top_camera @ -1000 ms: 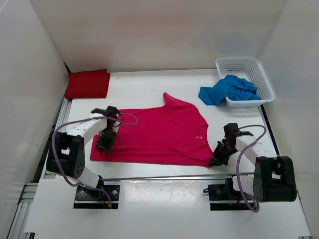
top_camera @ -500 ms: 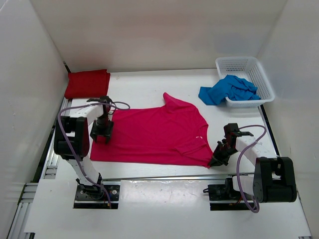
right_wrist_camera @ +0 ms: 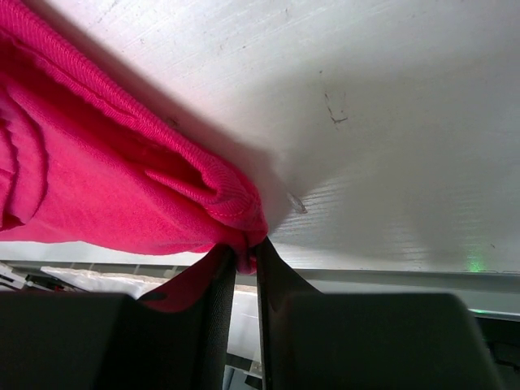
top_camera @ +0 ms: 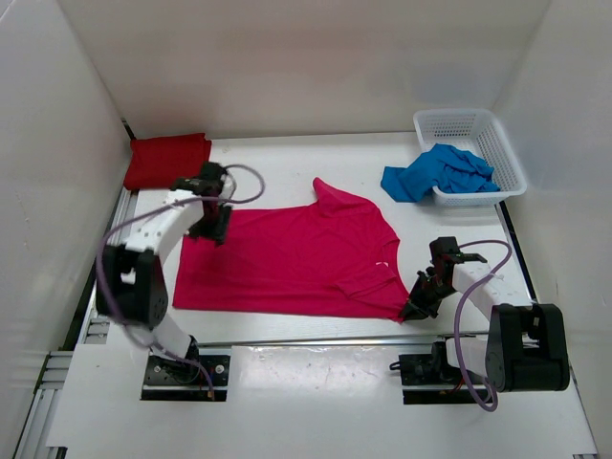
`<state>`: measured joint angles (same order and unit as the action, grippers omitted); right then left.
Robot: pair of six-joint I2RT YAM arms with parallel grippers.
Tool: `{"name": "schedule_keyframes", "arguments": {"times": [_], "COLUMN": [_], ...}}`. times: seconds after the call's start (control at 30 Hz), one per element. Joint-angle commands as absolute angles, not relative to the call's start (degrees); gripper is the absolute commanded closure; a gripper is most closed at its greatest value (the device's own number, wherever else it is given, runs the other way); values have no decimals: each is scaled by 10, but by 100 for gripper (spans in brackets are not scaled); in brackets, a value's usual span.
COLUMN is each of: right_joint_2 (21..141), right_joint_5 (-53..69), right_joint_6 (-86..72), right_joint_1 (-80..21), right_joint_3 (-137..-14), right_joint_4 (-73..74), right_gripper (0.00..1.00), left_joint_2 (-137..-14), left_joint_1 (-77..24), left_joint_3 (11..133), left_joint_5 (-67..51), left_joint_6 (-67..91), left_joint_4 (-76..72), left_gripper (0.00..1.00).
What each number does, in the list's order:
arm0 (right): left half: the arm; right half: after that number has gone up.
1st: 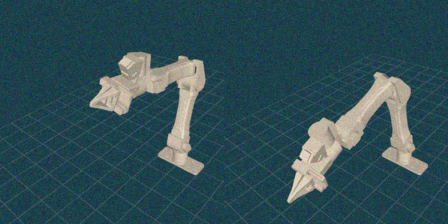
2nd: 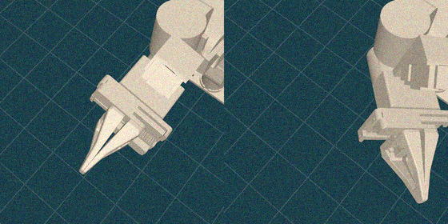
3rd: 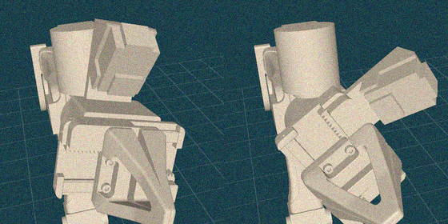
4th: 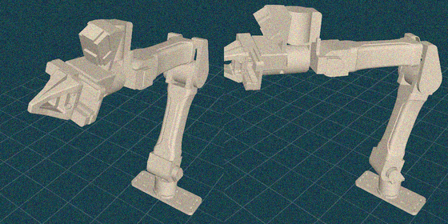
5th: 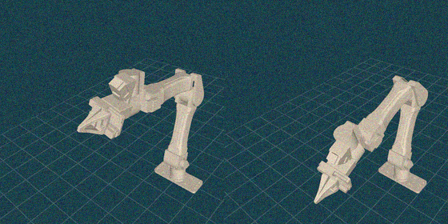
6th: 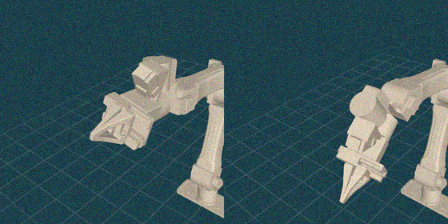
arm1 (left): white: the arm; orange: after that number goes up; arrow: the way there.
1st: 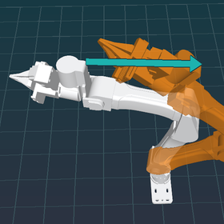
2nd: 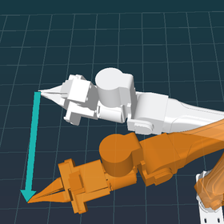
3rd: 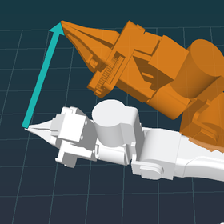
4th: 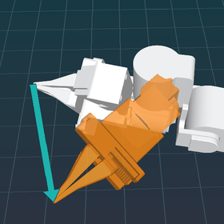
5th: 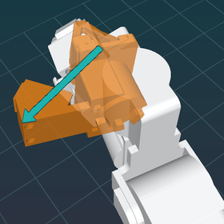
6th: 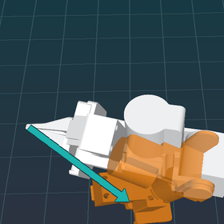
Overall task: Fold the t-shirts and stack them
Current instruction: Fold the flattened tshirt in 1/3 of the way
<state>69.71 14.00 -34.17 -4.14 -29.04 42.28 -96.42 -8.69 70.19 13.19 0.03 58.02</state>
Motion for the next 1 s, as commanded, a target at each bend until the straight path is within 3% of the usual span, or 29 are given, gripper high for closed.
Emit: {"name": "schedule_keyframes", "arguments": {"times": [0.0, 0.2, 0.33, 0.6, 0.97], "right_joint_2": [691, 691, 696, 702, 702], "right_joint_5": [117, 111, 105, 105, 111], "right_joint_6": [-338, -338, -349, -349, -349], "right_joint_1": [-40, -40, -40, -40, -40], "right_joint_3": [-287, -287, -287, -287, -287], "right_joint_4": [426, 421, 416, 405, 405], "right_gripper": [80, 80, 80, 82, 82], "left_joint_2": [-829, -858, -944, -1077, -1143], "left_joint_1": [-218, -485, -575, -610, -622], "left_joint_3": [747, 752, 781, 885, 896], "left_joint_5": [129, 57, -9, -80, -75], "left_joint_6": [0, 0, 0, 0, 0], "left_joint_4": [513, 507, 469, 433, 401], "left_gripper": [35, 33, 33, 32, 32]}}
